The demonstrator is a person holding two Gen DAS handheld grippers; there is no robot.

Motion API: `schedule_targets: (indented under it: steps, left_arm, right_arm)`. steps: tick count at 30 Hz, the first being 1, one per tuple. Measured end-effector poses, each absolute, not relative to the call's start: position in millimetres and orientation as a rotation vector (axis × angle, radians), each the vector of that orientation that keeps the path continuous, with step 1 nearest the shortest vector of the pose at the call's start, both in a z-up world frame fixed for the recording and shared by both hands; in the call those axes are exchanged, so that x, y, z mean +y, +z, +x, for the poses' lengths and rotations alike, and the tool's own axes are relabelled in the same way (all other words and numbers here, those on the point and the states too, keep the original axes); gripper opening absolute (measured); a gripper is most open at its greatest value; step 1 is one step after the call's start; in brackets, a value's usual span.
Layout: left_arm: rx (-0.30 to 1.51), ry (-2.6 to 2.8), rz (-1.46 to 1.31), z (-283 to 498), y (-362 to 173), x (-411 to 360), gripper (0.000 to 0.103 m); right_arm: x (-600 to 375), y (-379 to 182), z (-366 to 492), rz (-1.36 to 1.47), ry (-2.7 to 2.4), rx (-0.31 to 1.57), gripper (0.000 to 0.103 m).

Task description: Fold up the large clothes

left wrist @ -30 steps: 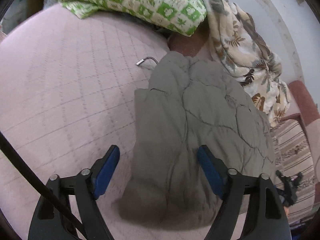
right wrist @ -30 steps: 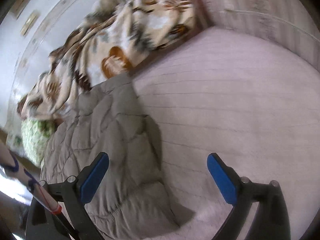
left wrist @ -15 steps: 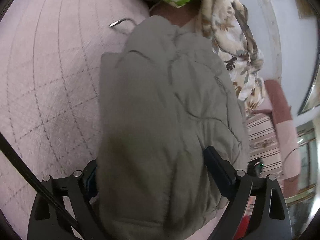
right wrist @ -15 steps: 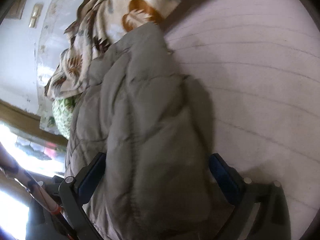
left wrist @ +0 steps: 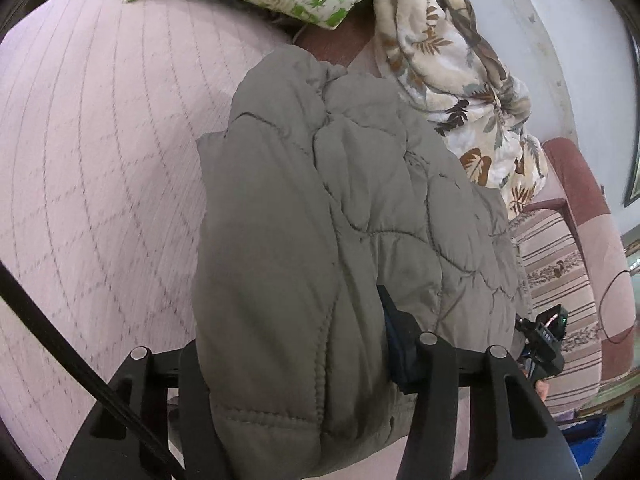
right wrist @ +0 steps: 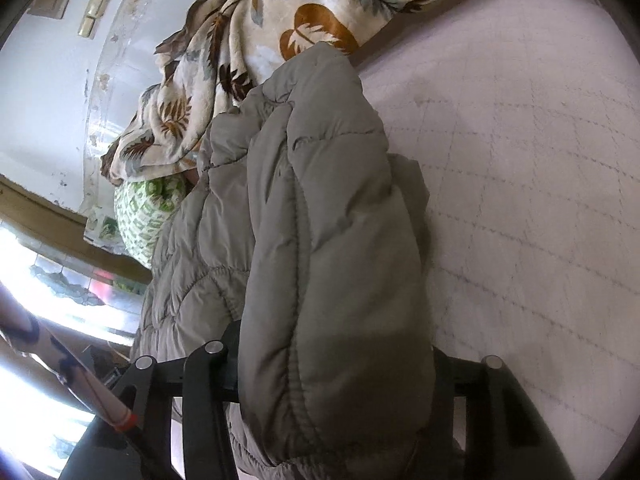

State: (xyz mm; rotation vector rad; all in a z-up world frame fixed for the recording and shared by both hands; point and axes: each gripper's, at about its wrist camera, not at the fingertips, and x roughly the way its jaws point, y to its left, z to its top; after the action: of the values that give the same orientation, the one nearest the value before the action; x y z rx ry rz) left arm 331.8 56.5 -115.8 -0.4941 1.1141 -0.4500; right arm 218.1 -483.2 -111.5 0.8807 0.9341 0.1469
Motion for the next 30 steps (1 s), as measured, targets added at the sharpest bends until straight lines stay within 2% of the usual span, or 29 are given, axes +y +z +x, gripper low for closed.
schedule_targets:
  steps: [4, 6, 8, 11, 16, 22, 26, 30]
  left_arm:
    - [1.113, -0.45, -0.473, 323.7, -117.6, 57.0, 0.053]
    - [1.117, -0.431, -0.465, 323.9, -121.8, 57.8, 0.059]
    - [1.125, -0.413, -0.483, 325.1, -124.0, 60.6, 0.063]
    - [1.146, -0.395, -0.517, 325.4, -116.8, 69.2, 0.063]
    - [1.063, -0.329, -0.546, 316.5, -85.8, 92.1, 0.063]
    - [0.965, -0.232, -0.361, 298.9, -57.1, 64.0, 0.064]
    - [0.949, -0.302, -0.283, 291.1, -59.8, 16.8, 0.067]
    - [0.959, -0.273, -0.157, 291.7, -78.8, -15.4, 0.068]
  right_arm:
    - [-480.1, -110.0, 203.1, 0.853, 0.169, 0.95, 0.054]
    - [-480.0, -113.2, 199.2, 0.837, 0.166, 0.961, 0.054]
    - [-483.0, -117.2, 198.8, 0.831, 0.135, 0.969, 0.067]
    - [-487.2, -114.8, 196.8, 0.807, 0.055, 0.962, 0.078]
    - [-508.4, -75.7, 172.0, 0.753, -0.179, 0.817, 0.083]
    - [-489.0, -35.9, 167.9, 0.674, -0.243, 0.69, 0.084]
    - [-439.6, -19.6, 205.4, 0.643, -0.066, 0.676, 0.072]
    - [-386.2, -21.7, 267.0, 0.678, 0.1, 0.668, 0.072]
